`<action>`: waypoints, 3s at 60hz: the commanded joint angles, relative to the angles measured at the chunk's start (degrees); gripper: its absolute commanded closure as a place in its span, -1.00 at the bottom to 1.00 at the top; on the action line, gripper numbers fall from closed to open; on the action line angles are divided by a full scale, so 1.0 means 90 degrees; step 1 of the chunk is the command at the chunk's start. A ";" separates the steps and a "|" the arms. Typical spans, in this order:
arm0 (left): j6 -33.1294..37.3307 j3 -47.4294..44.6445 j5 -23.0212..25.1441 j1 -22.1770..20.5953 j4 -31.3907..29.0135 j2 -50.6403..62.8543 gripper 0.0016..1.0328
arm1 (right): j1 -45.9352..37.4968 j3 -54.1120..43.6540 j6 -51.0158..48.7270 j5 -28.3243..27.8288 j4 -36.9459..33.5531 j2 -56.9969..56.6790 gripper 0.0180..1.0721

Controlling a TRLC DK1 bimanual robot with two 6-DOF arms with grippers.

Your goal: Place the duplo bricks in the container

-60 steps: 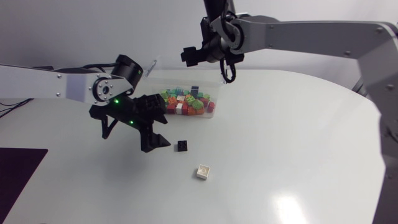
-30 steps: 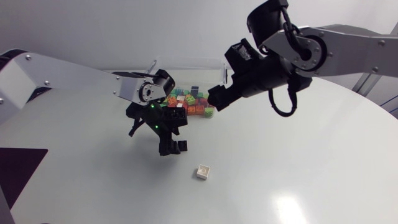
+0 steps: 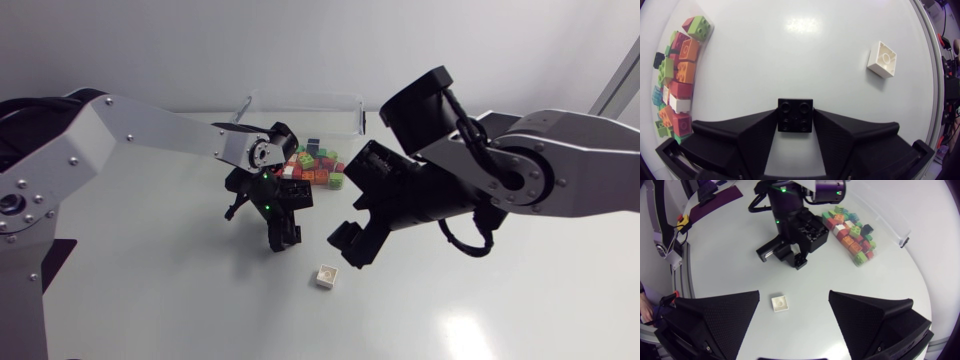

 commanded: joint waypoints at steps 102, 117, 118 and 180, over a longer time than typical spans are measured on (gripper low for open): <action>-0.1377 0.0490 0.1329 0.1618 -0.0392 -0.3030 0.63 | 0.0361 0.2121 -0.1384 0.0196 -0.1763 0.4120 0.47; -0.2549 0.0920 0.1397 0.1579 0.0653 -0.2620 0.63 | 0.0185 0.2366 -0.1316 0.0196 -0.2143 0.3270 0.50; -0.2764 0.1017 0.1387 0.1569 0.0828 -0.2522 0.63 | 0.0146 0.2424 -0.1306 0.0177 -0.2182 0.3163 0.50; -0.4971 0.3078 -0.0351 0.1501 0.2791 0.0114 -0.91 | -0.1045 0.4543 0.0061 -0.0624 -0.1587 0.2372 0.50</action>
